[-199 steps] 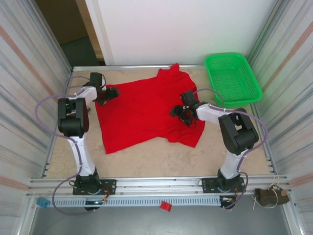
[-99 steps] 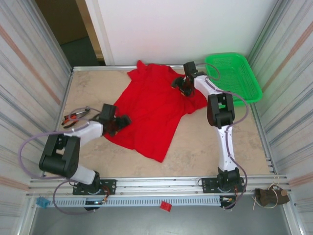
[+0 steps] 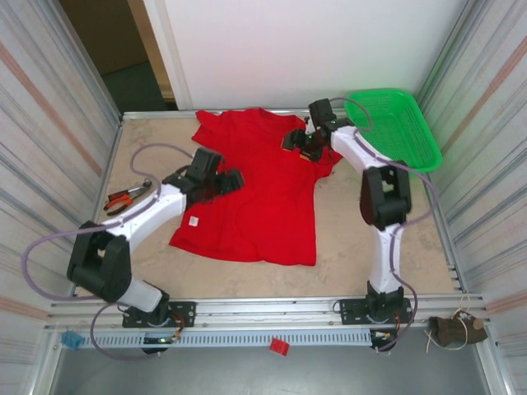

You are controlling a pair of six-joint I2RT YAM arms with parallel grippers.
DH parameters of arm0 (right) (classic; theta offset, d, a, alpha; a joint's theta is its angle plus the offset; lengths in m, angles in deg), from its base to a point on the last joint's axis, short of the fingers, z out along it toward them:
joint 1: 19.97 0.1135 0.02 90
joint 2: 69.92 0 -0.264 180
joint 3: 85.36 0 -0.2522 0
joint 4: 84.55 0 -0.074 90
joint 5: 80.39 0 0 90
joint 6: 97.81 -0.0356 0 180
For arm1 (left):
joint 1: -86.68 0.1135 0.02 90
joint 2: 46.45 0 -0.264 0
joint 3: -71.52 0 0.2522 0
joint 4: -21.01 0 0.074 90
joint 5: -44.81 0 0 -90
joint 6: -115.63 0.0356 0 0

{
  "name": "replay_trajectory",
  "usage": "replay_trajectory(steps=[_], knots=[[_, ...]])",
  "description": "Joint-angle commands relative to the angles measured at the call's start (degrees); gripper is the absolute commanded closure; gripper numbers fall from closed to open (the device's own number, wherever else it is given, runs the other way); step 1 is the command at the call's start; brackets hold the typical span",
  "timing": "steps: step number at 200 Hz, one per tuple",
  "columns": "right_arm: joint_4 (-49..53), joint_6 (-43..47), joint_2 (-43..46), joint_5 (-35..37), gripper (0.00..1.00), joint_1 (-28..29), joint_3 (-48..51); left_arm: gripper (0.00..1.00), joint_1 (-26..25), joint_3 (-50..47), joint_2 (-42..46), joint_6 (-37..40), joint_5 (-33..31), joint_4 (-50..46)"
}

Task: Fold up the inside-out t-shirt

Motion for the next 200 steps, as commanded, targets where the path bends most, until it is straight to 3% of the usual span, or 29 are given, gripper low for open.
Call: replay_trajectory(steps=[1,32,72,149,175,200], knots=[[-6.41,-2.17,10.72,0.83,0.32,1.83,13.33,0.16,4.0,4.81,-10.39,11.59,2.04,-0.53],[-15.2,-8.02,17.18,3.02,0.32,8.23,31.08,0.16,7.69,11.52,-20.97,16.35,4.95,-2.97],[-19.29,-10.97,14.24,5.32,0.34,13.7,38.79,0.16,8.92,5.33,-19.69,16.33,3.53,-1.24],[-12.63,-4.95,11.2,8.76,0.35,2.51,37.17,0.16,8.35,-14.14,-8.75,6.63,3.69,4.42],[-9.65,-1.27,14.56,3.83,0.35,-0.59,34.53,0.16,7.26,-12.4,-3.68,9.78,2.02,0.58],[-7.63,-1.67,23.46,2.37,0.35,1.46,35.38,0.16,4.95,-8.61,3.14,16.17,0.05,-5.18]])
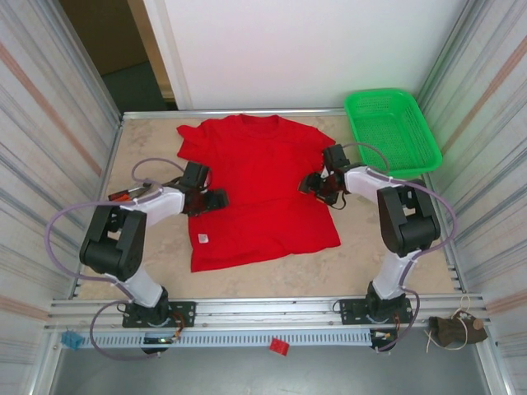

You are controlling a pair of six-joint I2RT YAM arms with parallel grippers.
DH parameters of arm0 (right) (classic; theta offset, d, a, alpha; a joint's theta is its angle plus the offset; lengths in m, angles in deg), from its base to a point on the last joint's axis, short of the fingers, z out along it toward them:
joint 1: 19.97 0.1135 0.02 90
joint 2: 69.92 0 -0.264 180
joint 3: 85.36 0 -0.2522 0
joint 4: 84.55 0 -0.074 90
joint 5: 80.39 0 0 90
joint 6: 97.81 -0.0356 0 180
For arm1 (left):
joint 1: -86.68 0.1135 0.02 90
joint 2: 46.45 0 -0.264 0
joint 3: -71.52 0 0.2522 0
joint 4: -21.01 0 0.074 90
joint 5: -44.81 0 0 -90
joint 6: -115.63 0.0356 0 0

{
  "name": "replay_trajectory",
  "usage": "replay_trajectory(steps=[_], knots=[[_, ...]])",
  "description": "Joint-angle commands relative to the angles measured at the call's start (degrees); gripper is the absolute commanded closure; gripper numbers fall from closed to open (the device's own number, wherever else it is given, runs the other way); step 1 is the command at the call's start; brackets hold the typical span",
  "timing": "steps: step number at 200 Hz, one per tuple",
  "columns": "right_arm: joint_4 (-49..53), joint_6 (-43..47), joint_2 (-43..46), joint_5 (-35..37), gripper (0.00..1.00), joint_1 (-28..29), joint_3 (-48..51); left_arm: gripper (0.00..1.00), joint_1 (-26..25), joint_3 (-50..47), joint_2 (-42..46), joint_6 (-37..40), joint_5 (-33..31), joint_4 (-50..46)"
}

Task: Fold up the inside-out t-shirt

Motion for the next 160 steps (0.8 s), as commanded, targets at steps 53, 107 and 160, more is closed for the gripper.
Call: replay_trajectory(steps=[53,107,160], knots=[[3.54,-4.93,28.51,3.1,0.34,5.89,12.97,0.16,-18.63,0.62,19.12,15.75,-9.02,-13.83],[5.29,-7.8,36.78,11.52,0.01,3.89,18.96,0.22,-30.43,-5.13,16.5,21.63,-7.62,-7.46],[3.63,-14.27,37.99,8.84,0.01,-1.3,22.64,0.27,-35.58,-5.69,11.88,22.24,-5.77,-5.57]])
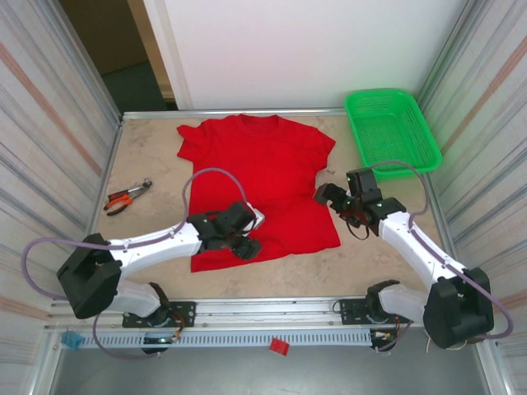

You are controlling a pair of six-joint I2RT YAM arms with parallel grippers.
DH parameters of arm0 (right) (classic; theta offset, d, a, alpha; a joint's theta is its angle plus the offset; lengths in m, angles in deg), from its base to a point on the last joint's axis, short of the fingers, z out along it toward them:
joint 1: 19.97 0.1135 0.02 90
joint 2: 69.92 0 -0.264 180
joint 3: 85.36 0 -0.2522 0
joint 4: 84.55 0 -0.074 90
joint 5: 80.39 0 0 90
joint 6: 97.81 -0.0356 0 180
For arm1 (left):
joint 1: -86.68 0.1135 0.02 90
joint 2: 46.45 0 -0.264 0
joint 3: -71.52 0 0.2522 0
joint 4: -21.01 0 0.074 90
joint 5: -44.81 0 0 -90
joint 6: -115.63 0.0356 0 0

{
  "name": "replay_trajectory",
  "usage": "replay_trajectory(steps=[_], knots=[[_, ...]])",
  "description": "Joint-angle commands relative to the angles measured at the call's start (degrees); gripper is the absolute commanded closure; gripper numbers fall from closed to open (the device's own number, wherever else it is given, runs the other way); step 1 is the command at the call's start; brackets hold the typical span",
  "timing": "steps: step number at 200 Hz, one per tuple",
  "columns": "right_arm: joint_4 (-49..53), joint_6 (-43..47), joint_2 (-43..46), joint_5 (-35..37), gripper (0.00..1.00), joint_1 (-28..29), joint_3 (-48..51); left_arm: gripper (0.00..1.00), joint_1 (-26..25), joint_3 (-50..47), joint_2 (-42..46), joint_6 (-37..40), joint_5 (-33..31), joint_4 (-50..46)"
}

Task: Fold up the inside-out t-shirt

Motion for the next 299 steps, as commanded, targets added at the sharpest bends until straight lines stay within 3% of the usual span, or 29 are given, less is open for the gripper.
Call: replay_trajectory(steps=[1,79,107,142,166,184,214,226,249,276,288,299], knots=[[-0.63,-4.59,0.61,-0.65,0.01,-1.76,1.95,0.28,-1.53,-0.56,-1.55,1.84,0.34,2.15],[-2.8,-5.05,1.41,-5.59,0.01,-2.68,2.89,0.39,-2.2,-0.23,-9.21,1.31,0.13,5.8],[-2.89,-5.23,2.75,-6.39,0.01,-2.67,3.17,0.59,-2.2,-0.14,-11.46,1.38,0.12,7.07],[-3.76,-5.54,5.07,-9.17,0.01,-2.58,4.18,1.0,-2.2,1.36,-10.54,1.75,-0.91,5.54],[-6.73,-7.73,7.87,-12.21,0.01,-0.7,6.39,1.0,-2.13,6.09,-7.01,2.06,-1.31,-0.18],[-8.99,-9.25,10.58,-12.73,0.0,3.83,7.18,1.0,-1.7,10.99,-4.75,2.32,-0.27,-5.16],[-10.47,-10.62,12.11,-7.13,0.07,14.27,6.62,0.82,-1.1,15.71,-3.52,4.11,0.26,-10.3],[-10.63,-10.94,11.53,-5.14,0.08,17.07,6.25,0.8,-0.89,15.35,-3.58,4.64,0.79,-10.32],[-10.89,-11.18,9.67,-2.28,0.09,19.67,6.18,1.0,-0.8,12.99,-4.76,3.98,2.02,-8.69],[-11.59,-11.72,6.02,-0.66,0.12,20.45,7.05,1.0,-0.78,9.06,-5.88,1.32,3.0,-4.6],[-12.03,-11.56,4.31,-0.26,0.14,20.43,7.3,0.8,-1.04,7.37,-5.96,0.63,3.21,-1.85],[-12.21,-11.56,2.89,0.31,0.17,20.41,7.57,0.72,-1.37,6.65,-6.43,0.12,2.3,-0.22]])
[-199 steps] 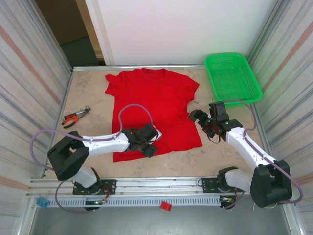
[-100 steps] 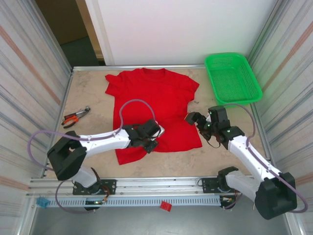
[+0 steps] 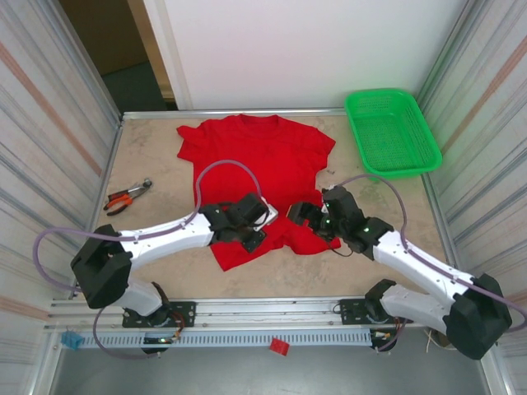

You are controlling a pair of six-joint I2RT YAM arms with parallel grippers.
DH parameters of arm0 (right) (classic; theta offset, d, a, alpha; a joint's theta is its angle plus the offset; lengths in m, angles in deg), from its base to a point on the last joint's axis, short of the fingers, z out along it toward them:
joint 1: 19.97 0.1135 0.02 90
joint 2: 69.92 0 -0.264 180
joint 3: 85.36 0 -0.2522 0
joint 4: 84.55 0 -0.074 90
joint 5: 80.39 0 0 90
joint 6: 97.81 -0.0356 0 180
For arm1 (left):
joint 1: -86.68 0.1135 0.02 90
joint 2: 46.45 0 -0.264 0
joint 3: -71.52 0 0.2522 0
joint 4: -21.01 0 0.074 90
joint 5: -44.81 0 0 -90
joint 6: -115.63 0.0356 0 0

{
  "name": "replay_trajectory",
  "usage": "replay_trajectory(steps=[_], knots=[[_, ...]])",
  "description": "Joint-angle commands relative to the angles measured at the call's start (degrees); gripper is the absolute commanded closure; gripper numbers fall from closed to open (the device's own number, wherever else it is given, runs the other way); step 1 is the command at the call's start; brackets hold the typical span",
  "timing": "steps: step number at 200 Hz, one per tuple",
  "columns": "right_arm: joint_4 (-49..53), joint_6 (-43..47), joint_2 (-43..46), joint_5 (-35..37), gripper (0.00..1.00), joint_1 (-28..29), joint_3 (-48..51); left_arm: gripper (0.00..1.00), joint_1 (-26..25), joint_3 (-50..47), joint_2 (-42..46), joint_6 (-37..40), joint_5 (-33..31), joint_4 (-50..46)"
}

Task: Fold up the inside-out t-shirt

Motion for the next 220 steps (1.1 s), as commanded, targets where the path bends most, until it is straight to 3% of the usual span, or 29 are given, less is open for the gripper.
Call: replay_trajectory(steps=[1,9,24,89,158,185,220], knots=[[-1.15,-1.02,-2.49,3.14,0.17,0.38,0.81,0.71,-0.21,-2.04,-0.85,-2.07,0.41,4.47],[-1.08,-1.15,-3.05,4.08,0.18,0.34,1.06,0.64,-0.26,-1.89,-1.65,-1.98,0.11,5.21],[-1.07,-1.46,-3.4,4.6,0.19,-0.72,1.67,0.62,-0.56,-0.82,-3.39,-1.19,-0.51,6.43],[1.1,-1.11,1.29,2.66,0.2,-8.55,4.72,0.56,-2.85,7.16,-12.38,4.47,-1.5,6.92],[1.75,-0.41,5.1,-0.01,0.2,-13.15,6.66,0.52,-4.23,10.63,-18.14,4.64,-2.89,6.63],[1.66,-0.41,5.5,-0.41,0.2,-13.18,7.01,0.57,-4.28,11.51,-19.7,4.15,-6.23,6.6],[1.83,-0.58,6.94,-0.67,0.21,-13.17,7.54,0.8,-4.3,12.23,-19.92,3.58,-11.52,5.59]])
